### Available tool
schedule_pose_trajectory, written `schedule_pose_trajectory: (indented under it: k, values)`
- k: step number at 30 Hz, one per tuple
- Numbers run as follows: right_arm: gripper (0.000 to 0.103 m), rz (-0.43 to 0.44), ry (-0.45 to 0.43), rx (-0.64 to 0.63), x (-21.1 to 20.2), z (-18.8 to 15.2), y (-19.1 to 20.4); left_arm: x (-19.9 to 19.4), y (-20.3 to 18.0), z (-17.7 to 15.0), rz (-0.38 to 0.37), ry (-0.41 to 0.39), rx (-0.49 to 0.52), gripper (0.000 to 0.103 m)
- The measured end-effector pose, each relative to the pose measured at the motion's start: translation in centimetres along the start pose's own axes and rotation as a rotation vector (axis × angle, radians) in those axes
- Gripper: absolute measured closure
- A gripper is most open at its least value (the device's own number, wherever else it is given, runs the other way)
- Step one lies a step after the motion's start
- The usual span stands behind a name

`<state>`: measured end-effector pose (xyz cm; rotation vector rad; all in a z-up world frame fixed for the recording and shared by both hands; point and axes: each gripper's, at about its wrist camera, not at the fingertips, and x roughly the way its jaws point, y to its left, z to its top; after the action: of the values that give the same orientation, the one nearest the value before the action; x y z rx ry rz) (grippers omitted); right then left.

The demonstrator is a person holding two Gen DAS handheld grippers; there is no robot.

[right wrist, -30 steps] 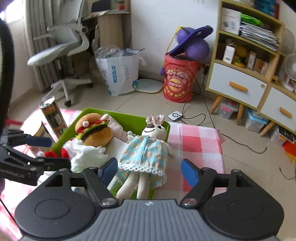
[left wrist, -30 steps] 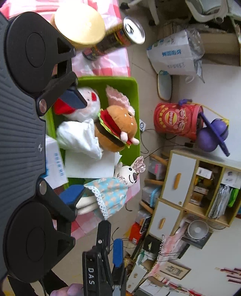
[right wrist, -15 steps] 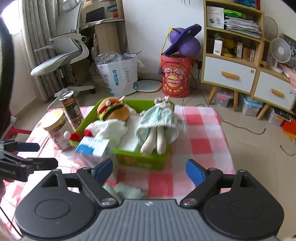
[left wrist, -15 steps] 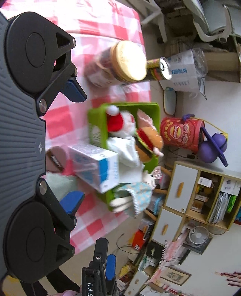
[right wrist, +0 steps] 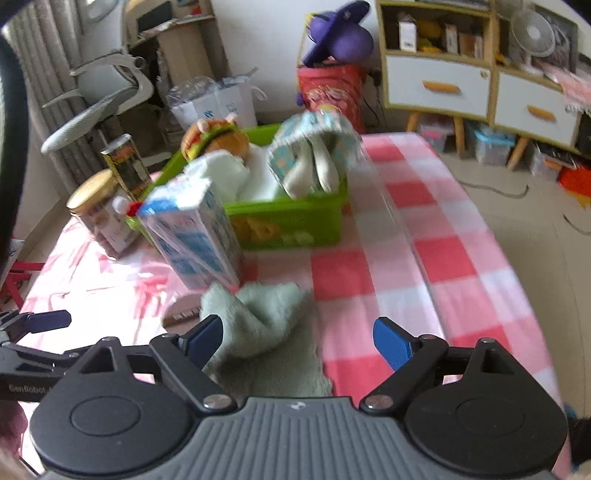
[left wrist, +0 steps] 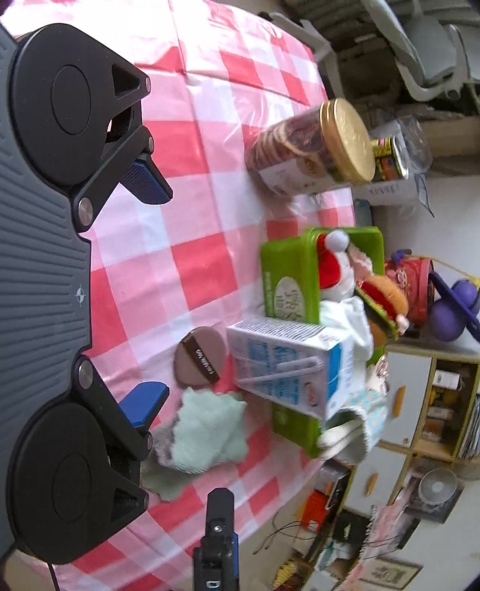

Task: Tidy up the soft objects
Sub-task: 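Grasp the brown round puff with the left tool while the right tool grasps the green towel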

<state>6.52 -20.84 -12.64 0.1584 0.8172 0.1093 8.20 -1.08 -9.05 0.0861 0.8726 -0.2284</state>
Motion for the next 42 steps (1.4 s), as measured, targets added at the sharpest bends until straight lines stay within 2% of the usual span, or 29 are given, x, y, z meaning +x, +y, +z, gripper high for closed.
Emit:
schedule_pose_trajectory:
  k: [8, 16, 22, 23, 25, 27, 30, 35, 40, 42]
  values:
    - [0.025, -0.007, 0.016, -0.014, 1.6, -1.8, 0.3, 2.5, -0.8, -1.6, -0.017, -0.009, 0.045, 0.005]
    - [0.025, 0.08, 0.004, 0.049, 2.8, -2.2, 1.2, 4.1, -0.6, -2.1, -0.023, -0.037, 0.021, 0.005]
    - [0.027, 0.064, -0.001, 0.082, 4.2, -2.2, 1.7, 4.5, -1.2, -2.2, -0.036, -0.076, 0.048, 0.005]
    - [0.034, 0.056, -0.004, 0.076, 4.4, -2.3, 1.8, 4.5, -1.3, -2.2, -0.038, -0.08, 0.049, 0.005]
    - [0.057, 0.035, -0.013, 0.044, 4.8, -2.3, 2.0, 4.7, -1.4, -2.1, -0.043, -0.086, 0.053, 0.006]
    - [0.075, 0.042, -0.019, 0.001, 4.8, -2.2, 2.1, 4.8, -1.6, -2.1, -0.046, -0.093, 0.054, 0.006]
    - [0.087, 0.055, -0.015, -0.021, 4.7, -2.0, 1.8, 5.1, -2.0, -1.9, -0.057, -0.101, 0.058, 0.007]
    - [0.097, 0.012, -0.006, -0.05, 4.3, -2.2, 0.4, 5.5, -3.2, -1.4, -0.075, -0.114, 0.075, 0.012]
    - [0.097, 0.012, 0.002, -0.028, 3.8, -2.3, -1.3, 5.7, -4.0, -0.8, -0.072, -0.126, 0.065, 0.019]
    - [0.097, 0.014, 0.004, -0.018, 3.5, -2.3, -1.7, 5.7, -3.9, -0.7, -0.071, -0.132, 0.05, 0.026]
